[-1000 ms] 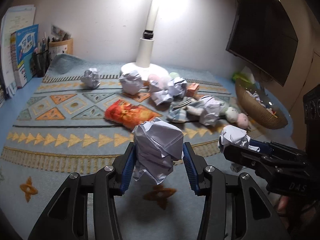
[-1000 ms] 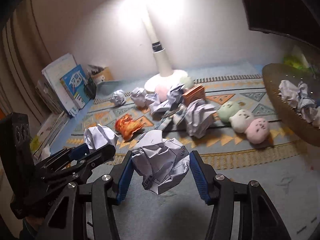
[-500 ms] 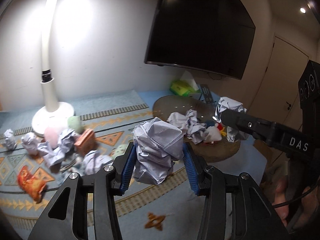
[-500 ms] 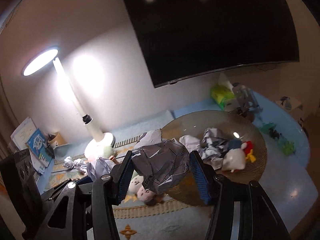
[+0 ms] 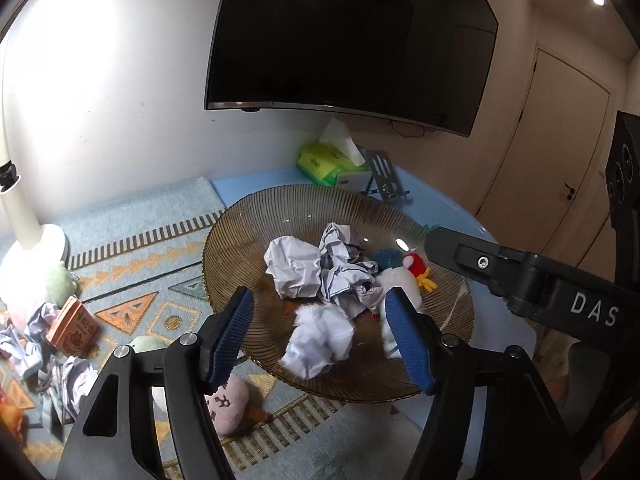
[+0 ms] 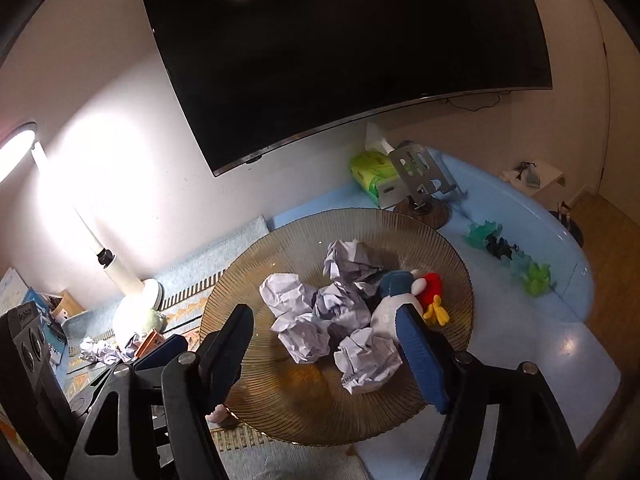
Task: Organize objects
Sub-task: 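Carry both paper balls to the glass tray and open both tools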
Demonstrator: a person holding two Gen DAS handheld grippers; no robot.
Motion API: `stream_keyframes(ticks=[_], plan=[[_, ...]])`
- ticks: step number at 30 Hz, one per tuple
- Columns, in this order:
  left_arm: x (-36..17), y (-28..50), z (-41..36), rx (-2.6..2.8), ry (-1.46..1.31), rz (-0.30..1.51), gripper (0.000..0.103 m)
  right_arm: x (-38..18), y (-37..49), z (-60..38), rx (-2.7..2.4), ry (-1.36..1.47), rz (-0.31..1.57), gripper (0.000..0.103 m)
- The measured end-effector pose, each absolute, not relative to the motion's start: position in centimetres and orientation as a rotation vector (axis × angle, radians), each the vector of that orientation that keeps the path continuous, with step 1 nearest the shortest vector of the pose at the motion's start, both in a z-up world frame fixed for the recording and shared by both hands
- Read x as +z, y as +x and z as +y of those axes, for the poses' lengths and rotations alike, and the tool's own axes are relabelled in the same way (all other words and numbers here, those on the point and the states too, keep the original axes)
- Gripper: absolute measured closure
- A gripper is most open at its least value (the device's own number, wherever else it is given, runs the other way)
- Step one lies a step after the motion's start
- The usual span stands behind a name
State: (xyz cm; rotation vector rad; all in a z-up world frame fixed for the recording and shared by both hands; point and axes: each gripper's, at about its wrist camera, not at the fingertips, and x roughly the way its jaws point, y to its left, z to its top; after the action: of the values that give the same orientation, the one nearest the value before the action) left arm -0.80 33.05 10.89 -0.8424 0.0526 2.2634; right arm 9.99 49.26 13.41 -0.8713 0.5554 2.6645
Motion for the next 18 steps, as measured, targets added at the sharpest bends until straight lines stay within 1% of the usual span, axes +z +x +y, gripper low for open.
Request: stream_keyframes(ticks=[8,13,18], plan=[[11.6,1.7,30.3,2.339,-0.775,0.112,0.037,14.5,10.9,45.6,2.738,-0.866,0.53,0.031],[13.1,3.2,26.7,2.38,-0.724,0.107,0.037,15.5,11.0,41.6,2.809,-0.866,0.491,0.031],[14.2,4.5,21.8,2.457,-0.698,0.077,0.037,15.4,10.1,36.2,2.895,-0.922,0.457,0.031]])
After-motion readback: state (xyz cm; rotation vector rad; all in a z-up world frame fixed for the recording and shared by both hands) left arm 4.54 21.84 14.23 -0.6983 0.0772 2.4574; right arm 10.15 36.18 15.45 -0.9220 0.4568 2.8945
